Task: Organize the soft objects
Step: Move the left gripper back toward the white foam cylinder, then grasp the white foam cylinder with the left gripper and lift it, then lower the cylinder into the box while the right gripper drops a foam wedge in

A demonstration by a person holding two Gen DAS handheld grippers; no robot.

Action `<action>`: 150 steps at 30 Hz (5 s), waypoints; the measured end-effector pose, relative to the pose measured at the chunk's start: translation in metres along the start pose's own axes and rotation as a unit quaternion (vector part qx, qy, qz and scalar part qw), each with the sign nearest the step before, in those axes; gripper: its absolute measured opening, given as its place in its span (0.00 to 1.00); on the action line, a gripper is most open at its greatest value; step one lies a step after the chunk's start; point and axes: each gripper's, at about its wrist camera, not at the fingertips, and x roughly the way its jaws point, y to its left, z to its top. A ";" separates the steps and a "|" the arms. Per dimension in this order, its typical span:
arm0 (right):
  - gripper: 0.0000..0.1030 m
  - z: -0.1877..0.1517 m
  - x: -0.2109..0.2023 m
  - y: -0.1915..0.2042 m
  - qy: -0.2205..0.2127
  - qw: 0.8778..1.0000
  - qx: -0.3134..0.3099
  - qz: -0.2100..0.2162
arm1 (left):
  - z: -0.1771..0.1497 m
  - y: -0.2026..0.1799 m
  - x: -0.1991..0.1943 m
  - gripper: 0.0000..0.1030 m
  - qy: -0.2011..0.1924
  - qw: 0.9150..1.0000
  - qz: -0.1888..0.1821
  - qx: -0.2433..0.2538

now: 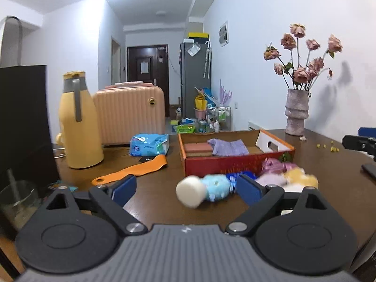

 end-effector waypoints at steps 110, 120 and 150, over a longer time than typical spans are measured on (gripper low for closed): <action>0.51 -0.073 0.105 0.081 0.157 0.986 0.018 0.058 | -0.047 0.032 0.082 0.80 0.071 0.990 -0.092 -0.078; 0.46 -0.080 0.149 0.074 0.202 0.979 -0.022 0.031 | -0.069 -0.007 0.124 0.52 0.134 0.985 -0.106 -0.011; 0.29 0.051 0.398 -0.119 0.211 0.975 0.071 0.010 | 0.075 -0.039 0.368 0.54 0.167 0.980 -0.087 0.066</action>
